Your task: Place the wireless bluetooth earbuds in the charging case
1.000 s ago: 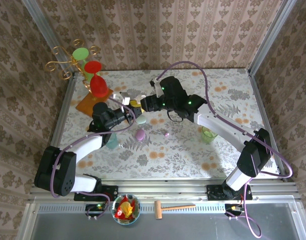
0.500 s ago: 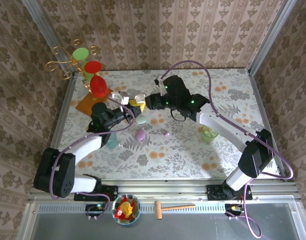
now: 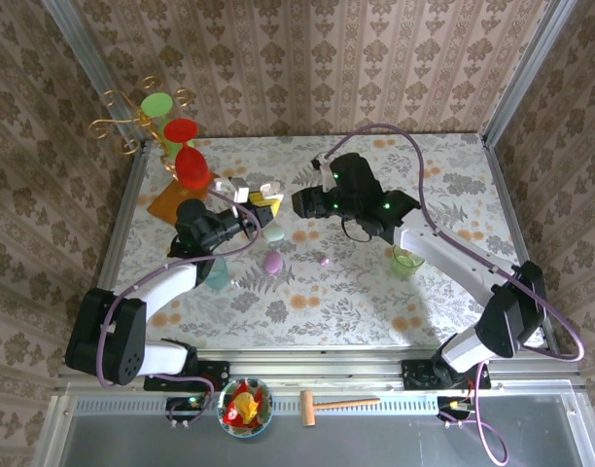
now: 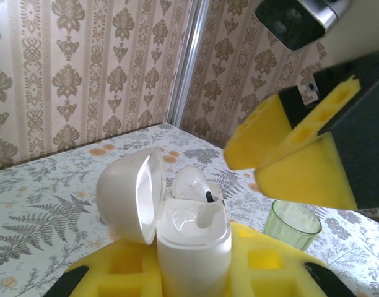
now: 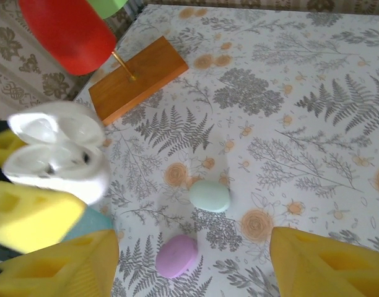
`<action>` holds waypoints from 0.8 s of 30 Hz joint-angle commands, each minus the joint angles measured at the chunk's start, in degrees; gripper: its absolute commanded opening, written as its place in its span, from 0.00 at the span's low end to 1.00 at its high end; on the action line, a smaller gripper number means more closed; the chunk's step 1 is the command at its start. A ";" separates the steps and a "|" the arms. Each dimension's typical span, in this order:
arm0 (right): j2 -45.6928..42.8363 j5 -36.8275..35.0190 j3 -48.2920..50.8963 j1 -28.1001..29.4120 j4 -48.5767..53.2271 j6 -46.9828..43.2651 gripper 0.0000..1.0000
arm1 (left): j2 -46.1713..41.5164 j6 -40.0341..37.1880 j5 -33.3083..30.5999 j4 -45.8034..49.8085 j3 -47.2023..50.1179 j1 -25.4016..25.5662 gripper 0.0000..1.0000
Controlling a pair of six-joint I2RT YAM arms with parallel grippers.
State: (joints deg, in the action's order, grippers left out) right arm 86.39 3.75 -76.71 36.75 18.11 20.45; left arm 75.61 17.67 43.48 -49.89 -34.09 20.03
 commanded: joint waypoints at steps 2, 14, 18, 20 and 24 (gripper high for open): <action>-0.92 2.27 3.64 -1.07 0.54 2.99 0.66 | -4.69 -3.63 -1.66 -1.54 0.95 -1.48 0.00; 13.92 12.64 3.45 6.60 -2.77 7.80 0.45 | -13.15 -6.46 -9.41 4.98 -0.05 -2.81 0.00; 21.48 17.30 -0.88 9.05 -4.20 8.31 0.38 | -13.83 -6.81 -8.97 6.29 -1.35 -2.76 0.00; 25.08 20.31 -3.77 9.85 -3.72 8.54 0.37 | -13.78 -6.74 -8.57 6.33 -1.97 -2.81 0.00; 31.51 21.62 -11.09 10.74 1.48 9.43 0.36 | -13.74 -6.51 -8.40 6.16 -2.61 -2.80 0.00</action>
State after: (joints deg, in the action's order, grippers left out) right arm 115.35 21.80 -82.89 47.40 16.88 28.75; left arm 62.83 12.12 35.07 -43.51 -34.28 17.52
